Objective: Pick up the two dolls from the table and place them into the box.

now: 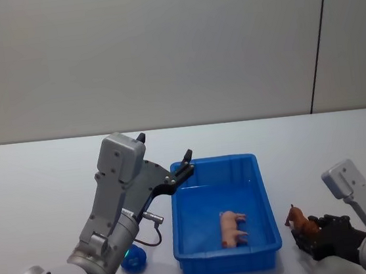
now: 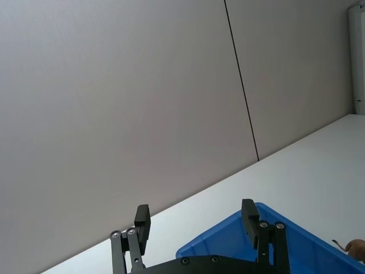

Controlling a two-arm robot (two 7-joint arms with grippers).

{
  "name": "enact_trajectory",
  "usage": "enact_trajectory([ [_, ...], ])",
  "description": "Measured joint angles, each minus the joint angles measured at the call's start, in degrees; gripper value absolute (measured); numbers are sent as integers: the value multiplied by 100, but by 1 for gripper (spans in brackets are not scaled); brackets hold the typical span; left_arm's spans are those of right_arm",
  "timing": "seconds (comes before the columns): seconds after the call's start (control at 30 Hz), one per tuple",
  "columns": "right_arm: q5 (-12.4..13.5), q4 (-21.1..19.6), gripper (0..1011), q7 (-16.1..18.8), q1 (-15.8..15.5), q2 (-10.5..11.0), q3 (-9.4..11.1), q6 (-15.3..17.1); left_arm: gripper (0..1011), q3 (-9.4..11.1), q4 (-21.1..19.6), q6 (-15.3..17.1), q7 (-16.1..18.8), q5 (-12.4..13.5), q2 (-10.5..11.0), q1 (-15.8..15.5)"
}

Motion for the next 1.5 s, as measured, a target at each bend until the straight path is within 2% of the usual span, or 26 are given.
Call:
enact_trajectory([
  [0.23, -15, -124, 441, -116, -21, 5, 4, -50, 1001, 0, 0, 0, 0, 0, 0, 0],
  [0.7, 76, -671, 441, -256, 9, 35, 96, -449, 1002, 0, 0, 0, 0, 0, 0, 0],
  [1.03, 71, -964, 441, 77, 254, -79, 55, -543, 1002, 0, 0, 0, 0, 0, 0, 0],
  [1.37, -138, -812, 444, 394, 491, -316, -148, -407, 1002, 0, 0, 0, 0, 0, 0, 0],
  [1.5, -256, -659, 545, 439, 556, -402, -234, -372, 1001, 0, 0, 0, 0, 0, 0, 0],
])
